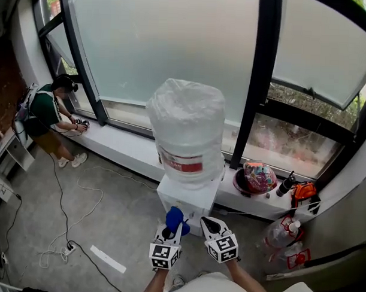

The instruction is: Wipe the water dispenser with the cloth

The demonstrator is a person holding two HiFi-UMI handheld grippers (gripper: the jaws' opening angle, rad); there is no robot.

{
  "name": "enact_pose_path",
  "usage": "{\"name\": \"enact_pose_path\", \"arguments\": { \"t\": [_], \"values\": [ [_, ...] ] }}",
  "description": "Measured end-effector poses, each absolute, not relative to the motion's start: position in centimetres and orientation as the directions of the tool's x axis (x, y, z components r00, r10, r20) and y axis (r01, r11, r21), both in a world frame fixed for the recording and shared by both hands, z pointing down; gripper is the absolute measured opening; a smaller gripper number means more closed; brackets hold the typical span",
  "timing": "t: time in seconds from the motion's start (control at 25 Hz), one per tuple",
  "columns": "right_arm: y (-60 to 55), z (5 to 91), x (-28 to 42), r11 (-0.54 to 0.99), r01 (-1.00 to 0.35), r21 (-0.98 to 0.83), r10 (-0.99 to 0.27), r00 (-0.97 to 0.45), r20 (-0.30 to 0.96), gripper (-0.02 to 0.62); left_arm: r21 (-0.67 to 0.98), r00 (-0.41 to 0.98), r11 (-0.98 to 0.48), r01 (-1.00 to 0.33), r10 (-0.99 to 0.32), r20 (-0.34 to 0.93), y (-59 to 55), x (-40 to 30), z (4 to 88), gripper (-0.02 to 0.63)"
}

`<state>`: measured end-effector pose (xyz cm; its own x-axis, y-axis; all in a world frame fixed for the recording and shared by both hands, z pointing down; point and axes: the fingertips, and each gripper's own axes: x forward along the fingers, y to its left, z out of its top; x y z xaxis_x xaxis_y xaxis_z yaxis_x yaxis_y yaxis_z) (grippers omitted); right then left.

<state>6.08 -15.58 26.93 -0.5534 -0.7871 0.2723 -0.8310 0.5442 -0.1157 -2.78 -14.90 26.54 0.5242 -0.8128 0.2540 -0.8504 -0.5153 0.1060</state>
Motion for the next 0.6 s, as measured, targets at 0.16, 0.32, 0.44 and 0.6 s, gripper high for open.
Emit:
{"name": "enact_pose_path", "arguments": {
  "t": [0.16,0.32,0.44,0.6],
  "values": [
    [-17.3,23.9,5.6,0.553,-0.829,-0.079,-0.802,-0.556,0.218,0.015,0.098,0.516,-0.508,-0.856,-0.825,0.232,-15.9,-3.3,24.7,0.052],
    [-17.3,22.3,5.6,0.554,-0.830,-0.060,-0.810,-0.554,0.190,0.015,0.122,0.509,-0.495,-0.861,-0.831,0.223,-15.2,-3.0,24.2,0.052],
    [-16.3,22.4,5.8,0.566,-0.822,-0.065,-0.802,-0.567,0.189,0.015,0.123,0.504,-0.489,-0.863,-0.835,0.220,-14.1,-2.6,24.0,0.052],
    [-13.9,23.7,6.3,0.578,-0.811,-0.091,-0.785,-0.584,0.206,0.015,0.135,0.492,-0.473,-0.871,-0.837,0.239,-11.6,-2.0,24.7,0.052]
  ]
}}
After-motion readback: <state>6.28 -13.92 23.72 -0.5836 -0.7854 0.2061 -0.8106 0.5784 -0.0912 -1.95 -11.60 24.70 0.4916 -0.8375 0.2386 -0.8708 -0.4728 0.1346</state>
